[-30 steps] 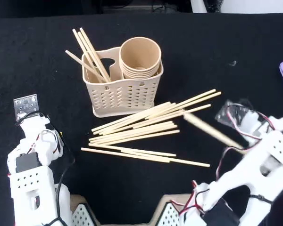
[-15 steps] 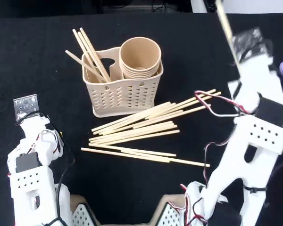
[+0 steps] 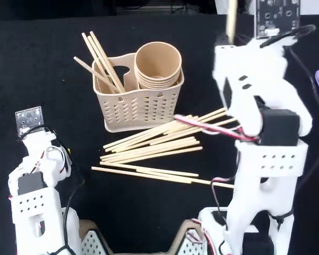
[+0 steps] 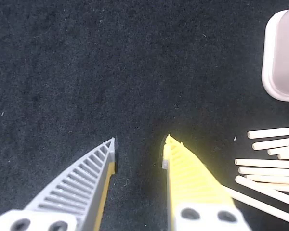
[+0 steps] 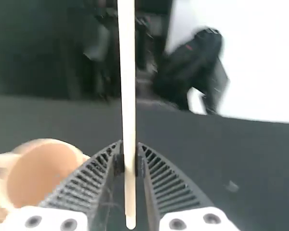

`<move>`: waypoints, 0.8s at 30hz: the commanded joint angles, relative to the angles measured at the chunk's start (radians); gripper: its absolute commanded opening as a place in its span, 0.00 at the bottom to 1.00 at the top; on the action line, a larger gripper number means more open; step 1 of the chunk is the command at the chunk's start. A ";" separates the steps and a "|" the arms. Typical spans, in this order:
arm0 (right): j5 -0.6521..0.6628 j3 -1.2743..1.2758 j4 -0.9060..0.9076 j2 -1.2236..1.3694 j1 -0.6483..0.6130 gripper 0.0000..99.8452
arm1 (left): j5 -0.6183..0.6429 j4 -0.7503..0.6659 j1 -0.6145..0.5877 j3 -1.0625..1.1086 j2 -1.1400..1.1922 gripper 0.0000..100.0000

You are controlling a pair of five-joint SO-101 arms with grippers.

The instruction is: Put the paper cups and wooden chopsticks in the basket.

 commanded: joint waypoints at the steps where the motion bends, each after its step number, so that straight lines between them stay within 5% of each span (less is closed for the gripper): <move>1: -0.048 -0.081 -0.021 -0.005 -0.130 0.01 | 0.012 -0.023 0.001 -0.010 -0.009 0.17; 9: -0.052 -0.073 -0.127 0.007 -0.341 0.01 | 0.012 -0.048 -0.001 -0.004 -0.008 0.17; 24: -0.051 0.401 -0.749 0.041 -0.462 0.01 | 0.012 -0.044 -0.001 -0.004 -0.008 0.17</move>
